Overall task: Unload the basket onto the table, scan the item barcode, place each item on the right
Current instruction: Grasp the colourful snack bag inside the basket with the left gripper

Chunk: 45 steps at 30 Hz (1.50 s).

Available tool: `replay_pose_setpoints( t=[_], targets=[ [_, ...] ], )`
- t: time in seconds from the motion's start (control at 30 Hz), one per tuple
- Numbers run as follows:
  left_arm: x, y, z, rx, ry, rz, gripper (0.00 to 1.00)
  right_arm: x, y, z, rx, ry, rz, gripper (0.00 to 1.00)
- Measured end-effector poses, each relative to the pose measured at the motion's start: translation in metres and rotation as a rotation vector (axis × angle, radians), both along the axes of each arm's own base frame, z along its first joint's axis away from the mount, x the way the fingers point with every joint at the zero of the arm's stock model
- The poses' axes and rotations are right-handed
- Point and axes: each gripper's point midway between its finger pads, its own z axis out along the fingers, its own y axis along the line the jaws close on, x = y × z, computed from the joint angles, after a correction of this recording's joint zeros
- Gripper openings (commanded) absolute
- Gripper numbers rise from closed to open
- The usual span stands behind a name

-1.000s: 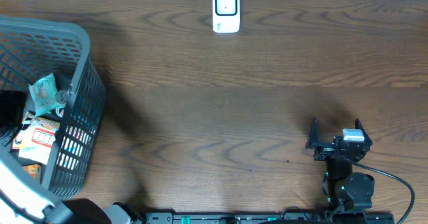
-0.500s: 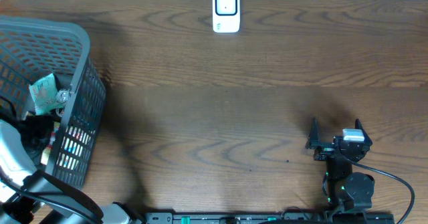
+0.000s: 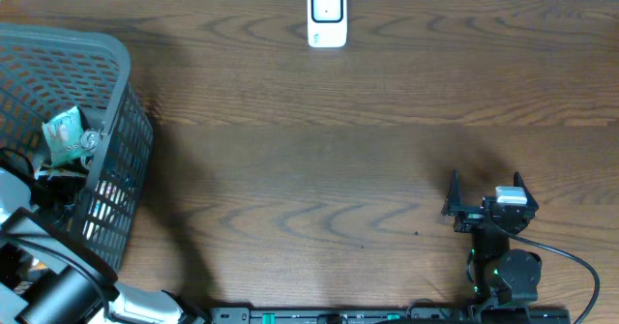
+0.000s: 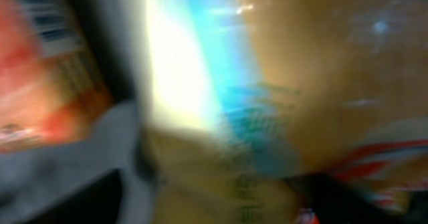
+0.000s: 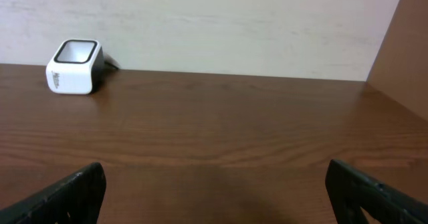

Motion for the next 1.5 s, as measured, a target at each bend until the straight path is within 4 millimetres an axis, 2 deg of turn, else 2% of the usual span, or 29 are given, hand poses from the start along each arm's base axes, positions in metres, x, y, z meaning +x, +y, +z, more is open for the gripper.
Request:
replay_pose_setpoints(
  t=[0.03, 0.1, 0.23, 0.37, 0.43, 0.53, 0.6, 0.63, 0.7, 0.73, 0.8, 0.9, 1.0, 1.17, 1.2, 1.23, 1.27, 1.3, 1.37, 1.47, 1.5],
  targets=[
    [0.005, 0.0, -0.001, -0.007, -0.017, -0.013, 0.08, 0.0, 0.0, 0.0, 0.0, 0.0, 0.0, 0.99],
    [0.013, 0.0, 0.0, -0.016, -0.038, -0.033, 0.07, 0.0, 0.0, 0.0, 0.0, 0.0, 0.0, 0.99],
    [0.013, 0.002, 0.008, 0.0, -0.046, -0.034, 0.07, 0.0, 0.0, 0.0, 0.0, 0.0, 0.0, 0.99],
    [0.002, -0.002, 0.017, 0.005, -0.011, -0.03, 0.07, 0.0, 0.0, 0.0, 0.0, 0.0, 0.0, 0.99],
    [-0.004, -0.004, 0.027, 0.018, -0.002, -0.026, 0.08, 0.0, 0.0, 0.0, 0.0, 0.0, 0.0, 0.99],
    [-0.006, 0.0, 0.061, 0.108, -0.056, -0.012, 0.07, 0.0, 0.0, 0.0, 0.0, 0.0, 0.0, 0.99],
    [-0.005, 0.002, 0.098, 0.204, -0.136, 0.012, 0.07, 0.0, 0.0, 0.0, 0.0, 0.0, 0.0, 0.99],
    [-0.005, 0.003, 0.123, 0.269, -0.193, 0.027, 0.07, 0.0, 0.0, 0.0, 0.0, 0.0, 0.0, 0.99],
    [-0.006, 0.002, 0.152, 0.346, -0.265, 0.044, 0.07, 0.0, 0.0, 0.0, 0.0, 0.0, 0.0, 0.99],
    [-0.008, -0.001, 0.173, 0.404, -0.32, 0.051, 0.07, 0.0, 0.0, 0.0, 0.0, 0.0, 0.0, 0.99],
    [-0.012, -0.004, 0.195, 0.463, -0.377, 0.057, 0.08, 0.0, 0.0, 0.0, 0.0, 0.0, 0.0, 0.99],
    [-0.017, -0.01, 0.224, 0.54, -0.454, 0.071, 0.07, 0.0, 0.0, 0.0, 0.0, 0.0, 0.0, 0.99],
    [-0.02, -0.014, 0.239, 0.58, -0.5, 0.085, 0.07, 0.0, 0.0, 0.0, 0.0, 0.0, 0.0, 0.99],
    [-0.007, -0.015, 0.267, 0.633, -0.636, 0.071, 0.08, 0.0, 0.0, 0.0, 0.0, 0.0, 0.0, 0.99],
    [-0.007, -0.016, 0.27, 0.637, -0.647, 0.069, 0.11, 0.0, 0.0, 0.0, 0.0, 0.0, 0.0, 0.99],
    [-0.006, -0.017, 0.27, 0.634, -0.652, 0.066, 0.29, 0.0, 0.0, 0.0, 0.0, 0.0, 0.0, 0.99],
    [-0.006, -0.017, 0.27, 0.628, -0.653, 0.065, 0.53, 0.0, 0.0, 0.0, 0.0, 0.0, 0.0, 0.99],
    [-0.006, -0.017, 0.268, 0.62, -0.647, 0.066, 0.64, 0.0, 0.0, 0.0, 0.0, 0.0, 0.0, 0.99],
    [-0.007, -0.017, 0.255, 0.586, -0.603, 0.073, 0.71, 0.0, 0.0, 0.0, 0.0, 0.0, 0.0, 0.99],
    [-0.015, -0.014, 0.219, 0.49, -0.466, 0.11, 0.72, 0.0, 0.0, 0.0, 0.0, 0.0, 0.0, 0.99],
    [-0.016, -0.01, 0.195, 0.427, -0.378, 0.122, 0.73, 0.0, 0.0, 0.0, 0.0, 0.0, 0.0, 0.99]
  ],
)
